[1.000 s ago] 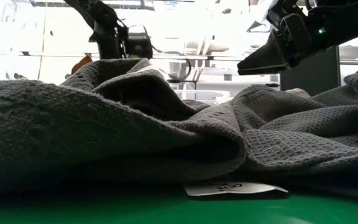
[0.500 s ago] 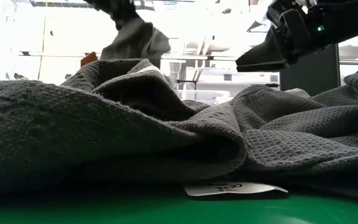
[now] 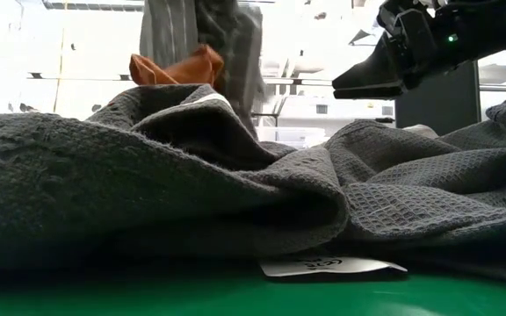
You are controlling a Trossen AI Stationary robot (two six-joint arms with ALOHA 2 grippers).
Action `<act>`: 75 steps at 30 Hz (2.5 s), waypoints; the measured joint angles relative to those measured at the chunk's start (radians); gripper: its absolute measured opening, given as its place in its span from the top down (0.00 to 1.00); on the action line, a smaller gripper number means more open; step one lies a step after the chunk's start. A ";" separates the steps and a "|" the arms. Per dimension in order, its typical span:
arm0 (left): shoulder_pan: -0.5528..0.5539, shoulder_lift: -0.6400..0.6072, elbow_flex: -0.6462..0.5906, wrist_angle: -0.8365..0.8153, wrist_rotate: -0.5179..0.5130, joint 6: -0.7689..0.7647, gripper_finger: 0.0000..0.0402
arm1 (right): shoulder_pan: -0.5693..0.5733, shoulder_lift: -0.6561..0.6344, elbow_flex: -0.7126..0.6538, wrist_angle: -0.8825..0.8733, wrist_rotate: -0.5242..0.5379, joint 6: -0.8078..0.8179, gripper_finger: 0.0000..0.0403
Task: Sort towels by color in basket
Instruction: Put the gray patterned towel into the top transparent bin
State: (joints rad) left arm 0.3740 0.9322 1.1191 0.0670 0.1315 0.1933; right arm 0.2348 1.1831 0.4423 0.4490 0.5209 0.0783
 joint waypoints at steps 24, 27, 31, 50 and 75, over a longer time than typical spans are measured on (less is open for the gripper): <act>0.068 0.227 0.111 0.690 -0.163 0.029 1.00 | -0.003 0.000 0.000 0.061 0.003 -0.027 0.35; 0.106 0.313 0.219 0.694 -0.163 0.011 1.00 | -0.003 0.000 0.000 0.061 0.003 -0.026 0.35; 0.150 0.432 0.394 0.664 -0.164 -0.022 1.00 | -0.003 0.000 0.000 0.061 0.003 -0.011 0.35; 0.264 0.845 1.052 0.666 -0.164 -0.139 1.00 | 0.000 0.000 -0.006 0.044 0.003 0.088 0.35; 0.318 1.020 1.219 0.768 -0.181 -0.518 0.99 | -0.002 0.000 -0.006 0.047 0.003 0.097 0.35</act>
State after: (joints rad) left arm 0.6918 1.9524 2.3383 0.8350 -0.0499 -0.3248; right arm 0.2333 1.1835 0.4362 0.4957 0.5240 0.1757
